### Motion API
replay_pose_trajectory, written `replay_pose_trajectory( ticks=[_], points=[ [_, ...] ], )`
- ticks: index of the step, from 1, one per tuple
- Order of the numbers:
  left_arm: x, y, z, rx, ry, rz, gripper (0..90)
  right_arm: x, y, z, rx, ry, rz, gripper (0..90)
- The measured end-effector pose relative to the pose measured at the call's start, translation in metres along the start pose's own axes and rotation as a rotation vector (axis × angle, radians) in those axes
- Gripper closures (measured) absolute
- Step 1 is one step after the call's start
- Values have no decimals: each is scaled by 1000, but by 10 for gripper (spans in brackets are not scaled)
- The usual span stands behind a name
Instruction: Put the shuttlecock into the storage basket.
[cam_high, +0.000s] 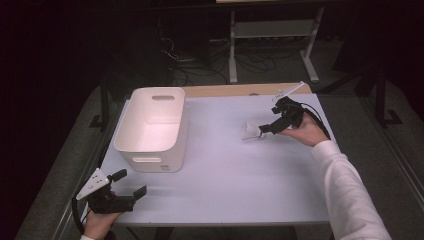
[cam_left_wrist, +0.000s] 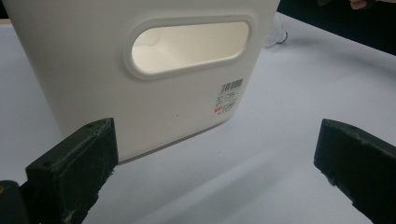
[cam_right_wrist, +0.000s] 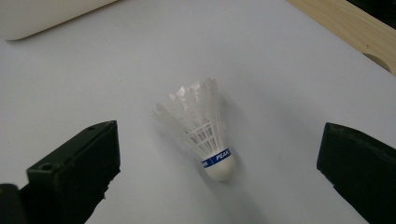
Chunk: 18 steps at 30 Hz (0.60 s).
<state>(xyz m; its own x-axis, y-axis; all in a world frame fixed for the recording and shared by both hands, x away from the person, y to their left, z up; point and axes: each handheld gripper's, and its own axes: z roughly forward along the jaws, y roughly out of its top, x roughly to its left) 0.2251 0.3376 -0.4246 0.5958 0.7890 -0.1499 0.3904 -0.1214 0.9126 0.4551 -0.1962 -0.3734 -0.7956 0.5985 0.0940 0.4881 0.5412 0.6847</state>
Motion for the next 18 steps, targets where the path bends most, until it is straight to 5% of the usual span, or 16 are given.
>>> replay_pose_trajectory(
  ticks=[18],
  points=[
    [0, 0, 0, 1, 1, 1, 0, -7, 2, 24, 60, 21, -29, 0]
  ],
)
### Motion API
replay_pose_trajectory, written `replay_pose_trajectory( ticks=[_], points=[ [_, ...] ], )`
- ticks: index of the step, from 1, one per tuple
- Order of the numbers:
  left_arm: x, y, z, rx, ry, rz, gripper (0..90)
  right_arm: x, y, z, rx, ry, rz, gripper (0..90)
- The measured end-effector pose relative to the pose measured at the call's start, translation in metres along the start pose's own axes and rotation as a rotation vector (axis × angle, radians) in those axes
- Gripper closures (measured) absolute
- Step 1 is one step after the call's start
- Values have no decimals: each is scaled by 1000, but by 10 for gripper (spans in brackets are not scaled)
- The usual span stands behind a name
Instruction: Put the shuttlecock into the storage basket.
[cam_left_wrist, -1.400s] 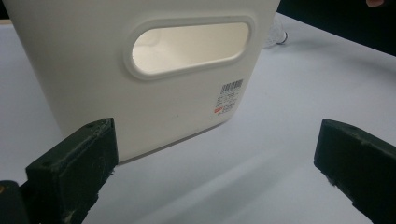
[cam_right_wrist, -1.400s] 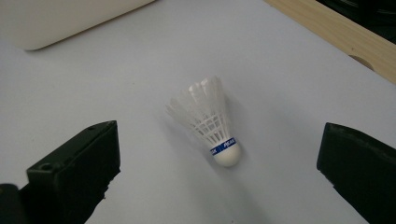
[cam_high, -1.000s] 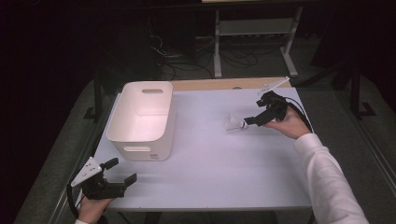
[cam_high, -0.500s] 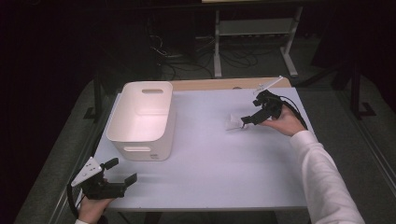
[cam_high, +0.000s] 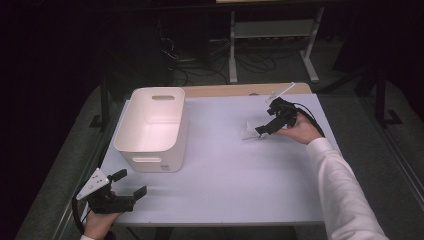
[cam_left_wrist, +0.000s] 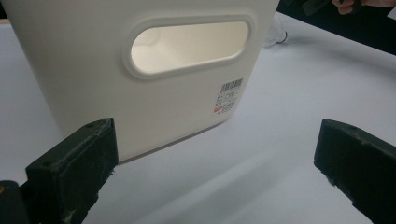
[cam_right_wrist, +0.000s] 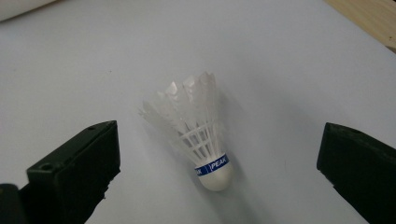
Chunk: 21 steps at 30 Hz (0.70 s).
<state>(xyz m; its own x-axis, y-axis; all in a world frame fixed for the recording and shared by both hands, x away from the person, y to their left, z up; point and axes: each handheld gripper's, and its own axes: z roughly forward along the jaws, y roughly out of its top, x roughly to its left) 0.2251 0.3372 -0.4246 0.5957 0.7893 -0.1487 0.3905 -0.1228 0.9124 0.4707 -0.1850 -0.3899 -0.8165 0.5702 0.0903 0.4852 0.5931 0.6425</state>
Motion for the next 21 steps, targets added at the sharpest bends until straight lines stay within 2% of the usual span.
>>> replay_pose_trajectory(
  ticks=[5, 13, 14, 21],
  points=[
    [0, 0, 0, 0, 1, 0, 0, 0, 0, 7, 14, 17, -2, 0],
    [0, 0, 0, 2, 2, -1, 0, -5, -3, 20, 68, 19, -39, 0],
    [0, 0, 0, 2, 1, -2, 0, -6, -4, 21, 67, 21, -57, 26],
    [0, 0, 0, 1, 3, -3, 0, -12, -9, 28, 99, 46, -102, 107]
  ],
)
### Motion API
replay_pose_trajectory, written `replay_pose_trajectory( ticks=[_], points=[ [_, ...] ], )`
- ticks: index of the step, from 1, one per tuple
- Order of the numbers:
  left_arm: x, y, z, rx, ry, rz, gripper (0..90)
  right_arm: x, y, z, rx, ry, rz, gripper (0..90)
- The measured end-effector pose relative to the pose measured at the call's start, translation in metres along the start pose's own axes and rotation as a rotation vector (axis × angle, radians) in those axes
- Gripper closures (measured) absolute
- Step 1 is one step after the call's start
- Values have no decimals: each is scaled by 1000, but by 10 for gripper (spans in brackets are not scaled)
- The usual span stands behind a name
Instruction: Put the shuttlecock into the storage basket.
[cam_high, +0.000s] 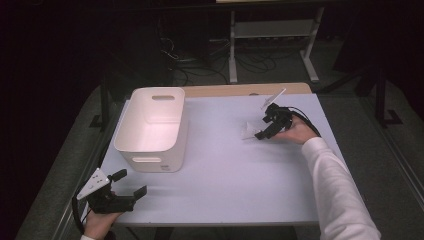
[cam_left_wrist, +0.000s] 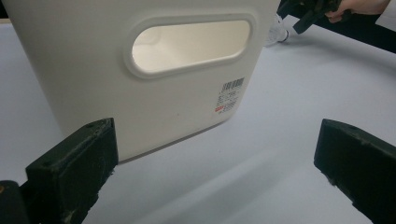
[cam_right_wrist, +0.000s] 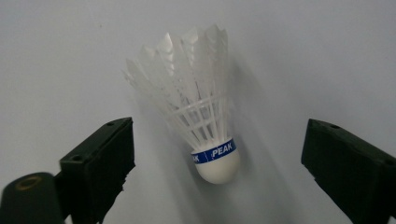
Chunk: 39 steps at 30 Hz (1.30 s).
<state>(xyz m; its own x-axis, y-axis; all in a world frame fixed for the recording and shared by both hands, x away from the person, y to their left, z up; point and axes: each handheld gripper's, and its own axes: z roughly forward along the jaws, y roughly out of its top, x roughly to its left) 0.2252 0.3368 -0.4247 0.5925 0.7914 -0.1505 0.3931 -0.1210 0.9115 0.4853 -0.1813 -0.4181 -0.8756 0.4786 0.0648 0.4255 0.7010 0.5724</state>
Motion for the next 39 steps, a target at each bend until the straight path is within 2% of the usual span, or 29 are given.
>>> replay_pose_trajectory(
  ticks=[10, 11, 15, 19, 23, 26, 30, 32, 36, 39],
  points=[
    [0, 0, 0, 5, 0, -1, 0, -10, -8, 9, 37, 19, 20, 174],
    [-1, 0, 0, 4, 0, -1, 0, -13, -10, 11, 47, 16, 7, 190],
    [0, 0, 0, 5, -1, -1, 0, -13, -13, 13, 67, 20, 11, 244],
    [-1, 0, 0, 4, -1, -1, 0, -14, -13, 12, 65, 36, 4, 373],
    [0, 0, -1, -4, 6, 15, 0, -14, -13, 11, 65, 42, -7, 429],
    [0, 0, -1, -15, -2, -2, 0, -14, -12, 11, 63, 56, 1, 470],
    [0, 0, 0, -3, -6, 5, 0, -13, -11, 11, 65, 58, -22, 536],
    [0, 0, 0, 0, -7, 3, 0, -12, -11, 11, 60, 63, -43, 606],
    [0, 0, 0, -1, -6, -1, 0, -11, -9, 10, 46, 65, -67, 618],
    [0, 0, 0, 0, -6, -1, 0, -11, -8, 9, 39, 74, -51, 621]
  ],
)
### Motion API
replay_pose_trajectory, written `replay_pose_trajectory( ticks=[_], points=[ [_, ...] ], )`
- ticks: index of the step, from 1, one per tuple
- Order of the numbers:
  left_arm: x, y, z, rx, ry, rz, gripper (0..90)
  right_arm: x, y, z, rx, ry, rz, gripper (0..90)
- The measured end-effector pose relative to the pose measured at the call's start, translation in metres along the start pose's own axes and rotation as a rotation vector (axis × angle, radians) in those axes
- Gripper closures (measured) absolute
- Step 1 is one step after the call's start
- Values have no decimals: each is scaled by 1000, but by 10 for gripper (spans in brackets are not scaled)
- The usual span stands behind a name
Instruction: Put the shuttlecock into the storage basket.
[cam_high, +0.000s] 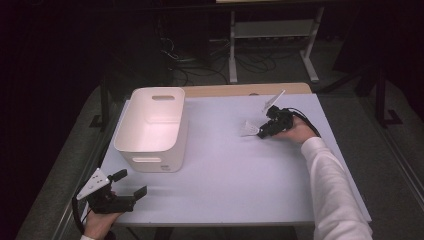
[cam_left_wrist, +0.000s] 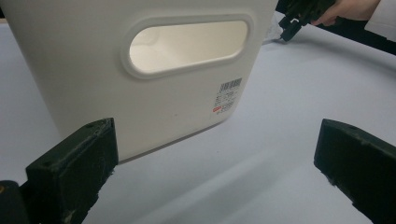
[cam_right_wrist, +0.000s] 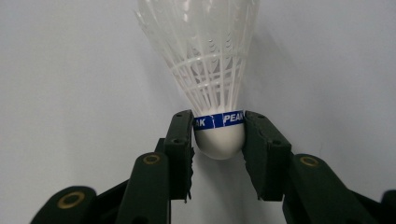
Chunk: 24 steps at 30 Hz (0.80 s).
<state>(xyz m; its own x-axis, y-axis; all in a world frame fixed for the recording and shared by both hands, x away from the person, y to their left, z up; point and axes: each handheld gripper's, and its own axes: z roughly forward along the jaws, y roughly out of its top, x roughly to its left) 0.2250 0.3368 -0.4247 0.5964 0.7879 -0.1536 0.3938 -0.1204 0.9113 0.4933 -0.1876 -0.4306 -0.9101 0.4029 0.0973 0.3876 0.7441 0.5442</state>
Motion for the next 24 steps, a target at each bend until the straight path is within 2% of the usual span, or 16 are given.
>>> replay_pose_trajectory(
  ticks=[6, 14, 17, 24],
  points=[
    [0, 0, 0, 1, -3, 0, 0, 3, 3, -5, -5, 0, 9, 621],
    [0, 0, 0, 1, -4, 0, 0, 10, 9, -12, -31, 5, -12, 621],
    [0, 0, 0, 1, -4, 2, 0, 14, 12, -14, -19, 7, 6, 621],
    [0, 0, 0, -4, -2, 4, 0, 24, 20, -17, -16, 6, -8, 621]
  ],
)
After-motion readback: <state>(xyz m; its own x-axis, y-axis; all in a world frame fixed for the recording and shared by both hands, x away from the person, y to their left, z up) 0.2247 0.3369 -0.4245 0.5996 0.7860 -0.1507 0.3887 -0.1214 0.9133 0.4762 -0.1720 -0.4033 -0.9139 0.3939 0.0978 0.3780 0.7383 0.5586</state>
